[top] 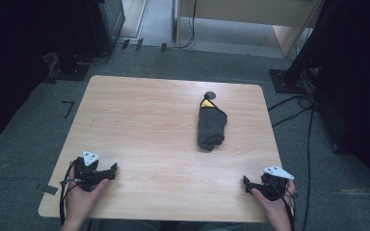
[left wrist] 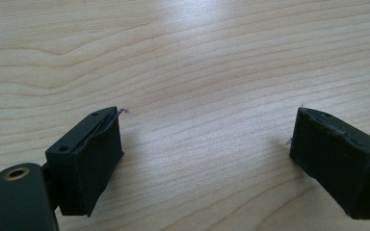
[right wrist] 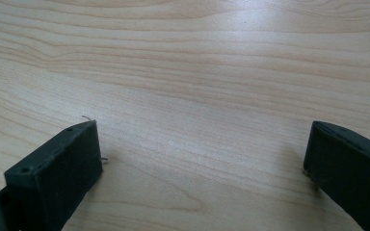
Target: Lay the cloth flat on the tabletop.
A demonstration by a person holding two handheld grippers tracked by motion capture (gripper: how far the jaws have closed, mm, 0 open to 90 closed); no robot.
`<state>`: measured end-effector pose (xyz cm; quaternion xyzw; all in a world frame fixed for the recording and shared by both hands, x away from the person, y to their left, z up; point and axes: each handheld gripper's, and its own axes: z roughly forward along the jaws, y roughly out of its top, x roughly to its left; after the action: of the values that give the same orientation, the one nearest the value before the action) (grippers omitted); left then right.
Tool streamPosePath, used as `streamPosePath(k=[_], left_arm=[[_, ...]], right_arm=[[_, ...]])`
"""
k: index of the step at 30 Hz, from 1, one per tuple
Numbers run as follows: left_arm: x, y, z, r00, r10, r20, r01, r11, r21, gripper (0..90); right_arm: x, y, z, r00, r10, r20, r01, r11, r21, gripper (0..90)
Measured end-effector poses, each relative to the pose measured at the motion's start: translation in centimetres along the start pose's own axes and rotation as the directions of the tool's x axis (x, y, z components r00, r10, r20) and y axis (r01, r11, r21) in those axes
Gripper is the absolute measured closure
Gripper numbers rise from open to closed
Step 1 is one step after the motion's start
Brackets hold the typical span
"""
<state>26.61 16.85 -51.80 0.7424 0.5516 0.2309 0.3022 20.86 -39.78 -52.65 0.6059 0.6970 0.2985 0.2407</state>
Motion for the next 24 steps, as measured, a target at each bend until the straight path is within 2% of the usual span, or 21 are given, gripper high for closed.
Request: streamPosePath(k=[10, 13, 15, 16, 21, 24], left_arm=[[0.0, 0.0, 0.0, 1.0000, 0.000, 0.000, 0.000, 1.0000, 0.000, 10.9], [0.0, 0.1, 0.1, 1.0000, 0.004, 0.003, -0.004, 1.0000, 0.001, 10.9], [0.0, 0.1, 0.1, 1.0000, 0.001, 0.003, -0.001, 1.0000, -0.001, 11.0], [0.0, 0.1, 0.1, 1.0000, 0.001, 0.002, -0.001, 1.0000, -0.001, 10.9], [0.0, 0.2, 0.2, 1.0000, 0.002, 0.002, -0.002, 1.0000, 0.000, 11.0], [0.0, 0.2, 0.2, 1.0000, 0.002, 0.003, -0.002, 1.0000, -0.001, 11.0]], right_arm=[[0.1, 0.0, 0.0, 0.9999, 0.009, 0.009, -0.009, 1.000, -0.001, 0.0], [0.5, 0.3, -0.3, 0.9995, 0.014, 0.029, -0.014, 1.000, -0.010, 6.4], [0.9, 0.8, -0.6, 0.9981, 0.058, -0.021, -0.059, 0.997, -0.041, 6.4], [1.2, 1.1, -0.7, 0.9973, 0.064, -0.037, -0.066, 0.996, -0.052, 6.8], [3.3, 3.4, -1.2, 0.9971, 0.022, -0.073, -0.030, 0.994, -0.106, 11.5], [4.5, 4.9, -0.8, 0.9944, 0.016, -0.105, -0.030, 0.992, -0.126, 12.5]])
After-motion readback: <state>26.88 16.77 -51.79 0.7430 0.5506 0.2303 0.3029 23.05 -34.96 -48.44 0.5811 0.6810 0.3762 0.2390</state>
